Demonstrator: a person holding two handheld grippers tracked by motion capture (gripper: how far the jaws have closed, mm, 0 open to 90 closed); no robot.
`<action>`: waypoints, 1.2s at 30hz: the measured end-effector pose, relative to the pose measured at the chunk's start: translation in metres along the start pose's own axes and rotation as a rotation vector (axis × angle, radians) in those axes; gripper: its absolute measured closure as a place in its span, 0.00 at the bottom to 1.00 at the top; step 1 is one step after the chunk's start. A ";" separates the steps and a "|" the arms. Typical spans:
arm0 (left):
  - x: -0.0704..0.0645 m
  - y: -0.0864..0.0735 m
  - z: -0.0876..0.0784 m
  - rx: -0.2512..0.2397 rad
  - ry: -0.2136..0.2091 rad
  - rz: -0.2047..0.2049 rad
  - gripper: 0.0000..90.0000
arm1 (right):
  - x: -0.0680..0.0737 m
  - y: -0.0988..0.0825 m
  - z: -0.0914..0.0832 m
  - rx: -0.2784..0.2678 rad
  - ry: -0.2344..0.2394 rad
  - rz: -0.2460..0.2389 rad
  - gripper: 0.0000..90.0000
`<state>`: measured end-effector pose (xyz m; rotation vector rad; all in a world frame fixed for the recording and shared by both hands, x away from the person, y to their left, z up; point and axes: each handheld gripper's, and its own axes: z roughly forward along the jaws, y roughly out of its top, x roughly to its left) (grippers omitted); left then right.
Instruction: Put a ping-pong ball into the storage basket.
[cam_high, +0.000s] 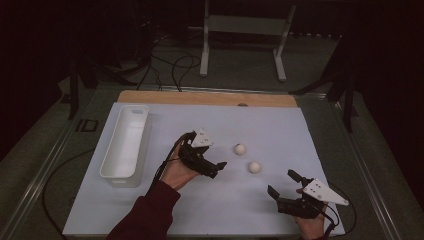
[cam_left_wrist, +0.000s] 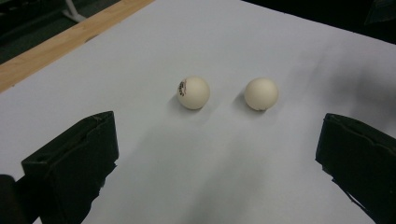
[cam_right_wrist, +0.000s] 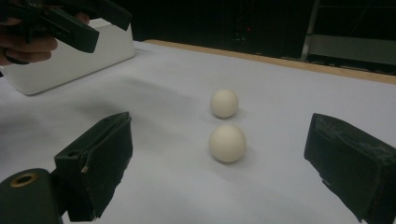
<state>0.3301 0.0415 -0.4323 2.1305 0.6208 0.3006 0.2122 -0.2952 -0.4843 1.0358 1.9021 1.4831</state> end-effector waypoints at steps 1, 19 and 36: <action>0.000 0.001 0.000 0.001 -0.001 0.002 0.00 | 0.000 0.000 0.000 -0.001 -0.001 0.000 0.08; 0.001 0.016 0.011 0.007 -0.008 0.017 0.00 | 0.000 0.000 0.000 -0.003 -0.001 0.003 0.08; 0.003 0.025 0.026 0.022 -0.015 0.020 0.00 | -0.001 0.000 -0.001 -0.005 -0.003 0.004 0.08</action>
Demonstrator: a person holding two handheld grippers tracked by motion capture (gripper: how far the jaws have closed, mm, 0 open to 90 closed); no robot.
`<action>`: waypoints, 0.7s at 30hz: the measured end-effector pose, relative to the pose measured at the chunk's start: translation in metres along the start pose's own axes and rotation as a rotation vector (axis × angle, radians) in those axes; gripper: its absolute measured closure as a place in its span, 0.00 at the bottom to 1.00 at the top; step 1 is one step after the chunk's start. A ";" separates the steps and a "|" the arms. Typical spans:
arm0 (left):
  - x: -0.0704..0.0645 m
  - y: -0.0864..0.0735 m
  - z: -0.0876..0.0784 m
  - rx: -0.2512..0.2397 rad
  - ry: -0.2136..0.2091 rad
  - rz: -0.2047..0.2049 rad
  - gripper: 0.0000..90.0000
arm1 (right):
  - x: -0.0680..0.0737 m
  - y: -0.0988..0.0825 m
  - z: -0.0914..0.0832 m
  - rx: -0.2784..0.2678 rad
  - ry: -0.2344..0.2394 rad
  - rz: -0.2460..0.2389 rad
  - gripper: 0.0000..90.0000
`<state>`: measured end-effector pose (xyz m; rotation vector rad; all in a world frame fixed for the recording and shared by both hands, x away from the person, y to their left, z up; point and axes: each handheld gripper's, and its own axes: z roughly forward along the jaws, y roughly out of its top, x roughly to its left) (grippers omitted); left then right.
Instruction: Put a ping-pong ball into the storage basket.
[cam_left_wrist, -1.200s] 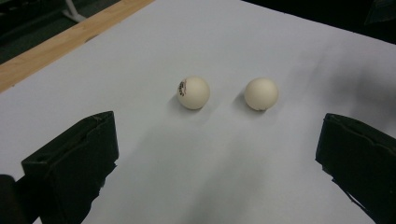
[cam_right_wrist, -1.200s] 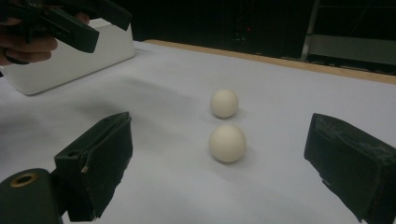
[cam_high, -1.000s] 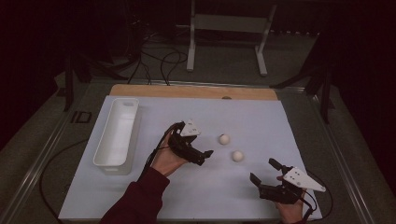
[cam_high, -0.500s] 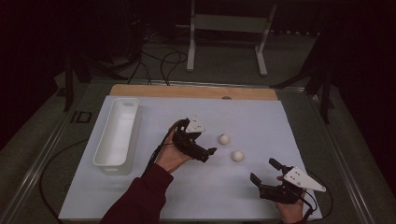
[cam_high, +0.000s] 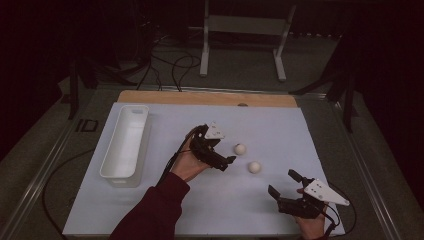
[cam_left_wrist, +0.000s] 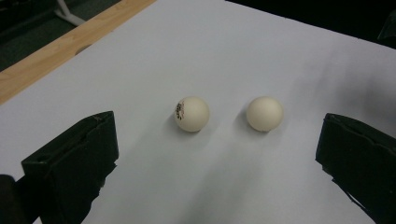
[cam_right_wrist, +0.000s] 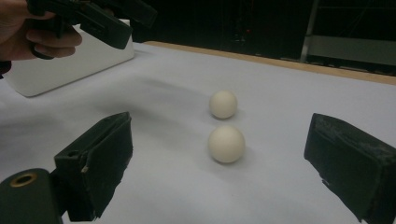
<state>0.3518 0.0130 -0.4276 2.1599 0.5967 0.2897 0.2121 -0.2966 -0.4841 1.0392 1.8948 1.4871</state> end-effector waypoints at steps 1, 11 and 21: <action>0.001 0.000 0.001 0.001 0.001 0.000 0.00 | 0.000 0.000 0.000 -0.001 0.000 0.000 0.08; 0.005 0.002 0.007 0.006 -0.002 -0.016 0.00 | 0.000 0.000 0.000 -0.001 -0.002 0.000 0.08; 0.009 0.003 0.012 0.019 0.006 -0.019 0.00 | -0.001 0.000 -0.001 -0.004 -0.002 0.001 0.08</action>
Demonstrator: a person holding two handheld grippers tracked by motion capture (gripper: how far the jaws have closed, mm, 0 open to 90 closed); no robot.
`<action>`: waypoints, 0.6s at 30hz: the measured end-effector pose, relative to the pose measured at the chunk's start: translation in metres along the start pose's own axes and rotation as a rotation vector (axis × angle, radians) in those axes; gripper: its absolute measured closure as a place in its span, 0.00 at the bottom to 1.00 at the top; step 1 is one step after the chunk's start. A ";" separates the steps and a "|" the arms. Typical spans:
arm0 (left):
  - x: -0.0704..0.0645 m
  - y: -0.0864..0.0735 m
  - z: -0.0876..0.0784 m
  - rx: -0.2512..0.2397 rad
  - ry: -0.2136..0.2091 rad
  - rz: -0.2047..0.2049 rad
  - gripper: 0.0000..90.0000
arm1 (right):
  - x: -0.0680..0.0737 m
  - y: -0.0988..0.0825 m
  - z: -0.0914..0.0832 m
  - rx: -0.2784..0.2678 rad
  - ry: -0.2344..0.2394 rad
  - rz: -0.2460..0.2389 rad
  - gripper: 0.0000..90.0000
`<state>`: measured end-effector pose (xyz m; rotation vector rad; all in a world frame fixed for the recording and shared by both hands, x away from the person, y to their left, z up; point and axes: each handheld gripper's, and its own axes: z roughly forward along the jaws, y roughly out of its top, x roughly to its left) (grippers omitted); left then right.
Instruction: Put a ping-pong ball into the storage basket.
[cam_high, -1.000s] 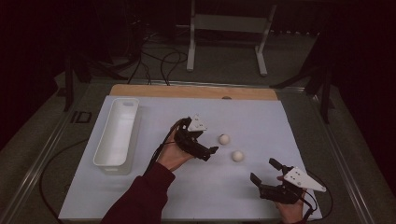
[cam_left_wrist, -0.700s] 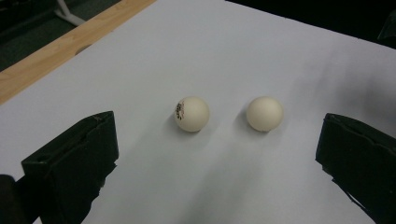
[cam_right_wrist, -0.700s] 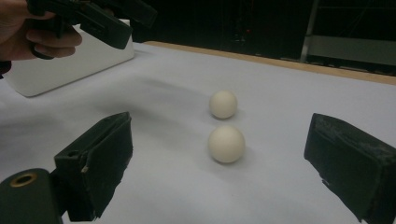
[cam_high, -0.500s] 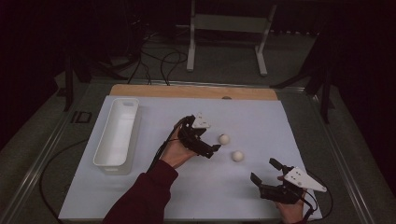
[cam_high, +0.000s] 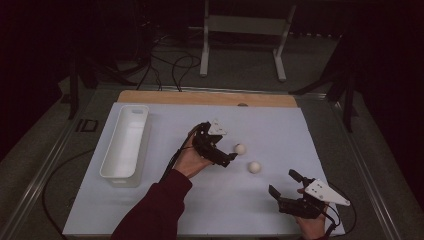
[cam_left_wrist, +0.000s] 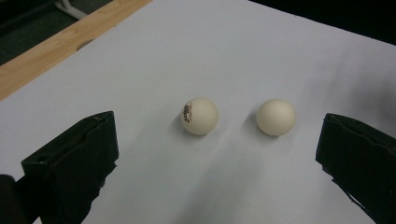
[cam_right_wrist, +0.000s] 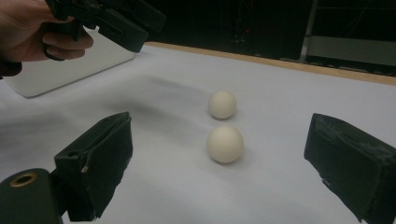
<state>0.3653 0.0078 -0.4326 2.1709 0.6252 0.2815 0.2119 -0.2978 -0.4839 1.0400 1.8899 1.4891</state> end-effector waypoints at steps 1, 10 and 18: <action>0.001 0.000 0.001 0.004 0.002 0.000 0.00 | 0.000 0.000 0.000 0.001 -0.001 -0.001 0.08; 0.004 -0.002 0.008 0.021 -0.003 -0.010 0.00 | 0.000 0.000 0.000 0.001 -0.001 -0.001 0.08; 0.006 -0.003 0.013 0.039 -0.001 -0.011 0.00 | 0.000 0.000 0.000 0.002 0.001 -0.002 0.08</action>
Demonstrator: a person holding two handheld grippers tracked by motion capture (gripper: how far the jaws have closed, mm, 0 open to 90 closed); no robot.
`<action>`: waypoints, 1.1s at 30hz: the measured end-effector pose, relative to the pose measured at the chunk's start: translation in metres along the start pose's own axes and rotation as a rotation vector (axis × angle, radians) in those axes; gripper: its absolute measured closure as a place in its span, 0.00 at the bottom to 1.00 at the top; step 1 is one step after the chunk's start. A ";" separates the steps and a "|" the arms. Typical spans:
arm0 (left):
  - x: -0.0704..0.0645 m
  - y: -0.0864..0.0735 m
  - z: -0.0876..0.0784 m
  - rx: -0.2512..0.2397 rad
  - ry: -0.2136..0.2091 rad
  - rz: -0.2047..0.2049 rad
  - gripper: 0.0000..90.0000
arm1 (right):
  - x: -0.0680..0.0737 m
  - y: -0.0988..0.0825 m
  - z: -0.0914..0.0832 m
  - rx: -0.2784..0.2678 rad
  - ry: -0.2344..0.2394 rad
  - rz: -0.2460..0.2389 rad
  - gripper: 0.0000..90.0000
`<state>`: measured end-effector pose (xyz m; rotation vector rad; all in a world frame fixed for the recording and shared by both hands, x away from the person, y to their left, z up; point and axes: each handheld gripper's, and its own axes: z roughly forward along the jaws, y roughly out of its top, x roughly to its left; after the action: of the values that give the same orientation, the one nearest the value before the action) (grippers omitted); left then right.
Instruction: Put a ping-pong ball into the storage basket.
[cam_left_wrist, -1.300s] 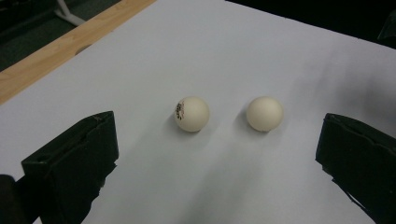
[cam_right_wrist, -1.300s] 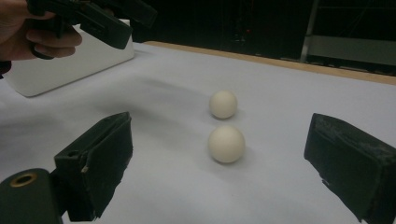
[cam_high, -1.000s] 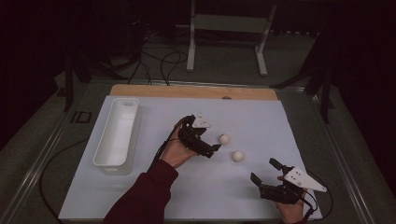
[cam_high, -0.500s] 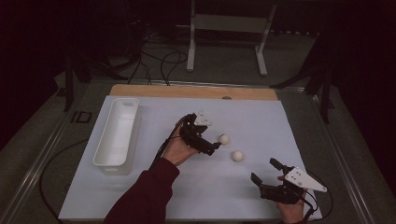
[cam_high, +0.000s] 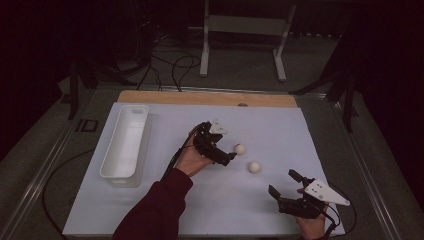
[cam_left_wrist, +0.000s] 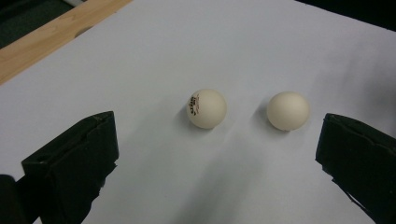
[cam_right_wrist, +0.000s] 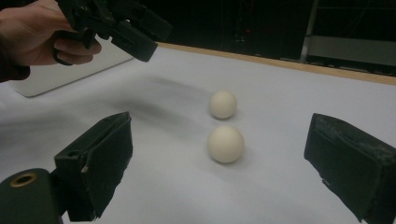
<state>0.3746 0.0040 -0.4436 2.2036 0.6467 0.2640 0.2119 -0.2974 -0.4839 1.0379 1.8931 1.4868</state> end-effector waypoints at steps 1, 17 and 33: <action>0.000 0.000 0.001 0.001 -0.001 0.000 0.00 | 0.000 0.000 0.000 0.000 -0.001 0.001 0.08; -0.003 0.012 0.012 0.029 -0.003 0.033 0.00 | 0.000 0.000 0.000 -0.001 0.001 0.000 0.08; 0.000 0.015 0.023 0.045 -0.006 0.028 0.00 | 0.000 0.000 0.001 0.003 0.005 -0.002 0.08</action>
<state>0.3887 -0.0189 -0.4473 2.2565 0.6248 0.2592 0.2122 -0.2969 -0.4842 1.0342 1.9001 1.4875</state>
